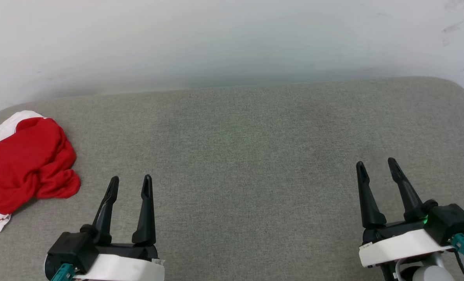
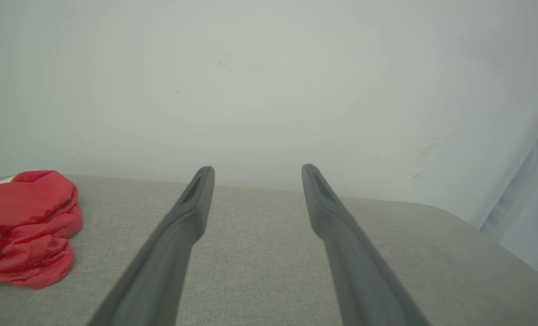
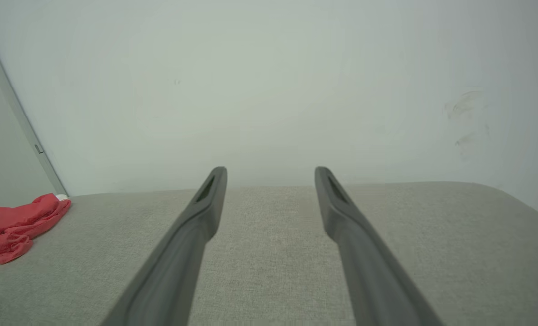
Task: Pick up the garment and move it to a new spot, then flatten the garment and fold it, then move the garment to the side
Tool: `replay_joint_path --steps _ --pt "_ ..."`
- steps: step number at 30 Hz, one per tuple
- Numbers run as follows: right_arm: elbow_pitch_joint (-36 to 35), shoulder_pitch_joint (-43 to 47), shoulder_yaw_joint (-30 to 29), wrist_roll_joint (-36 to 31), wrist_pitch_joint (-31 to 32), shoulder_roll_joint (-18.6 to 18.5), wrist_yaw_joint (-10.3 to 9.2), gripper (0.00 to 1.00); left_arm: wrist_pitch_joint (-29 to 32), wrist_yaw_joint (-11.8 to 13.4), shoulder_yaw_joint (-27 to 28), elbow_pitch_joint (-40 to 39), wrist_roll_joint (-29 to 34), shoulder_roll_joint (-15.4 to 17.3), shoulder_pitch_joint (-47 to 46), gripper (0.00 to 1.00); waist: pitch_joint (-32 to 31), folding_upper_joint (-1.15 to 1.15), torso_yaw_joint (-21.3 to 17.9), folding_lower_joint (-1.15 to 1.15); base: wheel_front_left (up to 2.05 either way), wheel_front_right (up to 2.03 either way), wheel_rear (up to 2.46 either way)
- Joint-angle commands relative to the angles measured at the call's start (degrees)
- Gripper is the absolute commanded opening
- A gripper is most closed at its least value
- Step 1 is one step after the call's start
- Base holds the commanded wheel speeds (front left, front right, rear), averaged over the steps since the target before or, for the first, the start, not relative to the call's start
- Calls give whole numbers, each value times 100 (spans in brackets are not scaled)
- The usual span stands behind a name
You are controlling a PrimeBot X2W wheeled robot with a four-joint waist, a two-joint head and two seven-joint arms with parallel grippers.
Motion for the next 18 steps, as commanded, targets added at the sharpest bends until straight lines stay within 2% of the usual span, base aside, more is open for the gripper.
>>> replay_joint_path --steps 1,7,18 --pt "12 16 15 -5 -42 4 -2 100 -41 -38 38 2 78 -6 57 100 2 0 -5 0 0 0 0" --pt "200 3 49 101 -111 5 -2 100 -104 -227 181 241 162 -49 110 100 -6 0 -33 0 0 0 0" --pt "313 44 27 -87 -219 6 -2 100 -219 -301 175 394 457 -50 209 100 -66 0 -33 0 0 0 0"
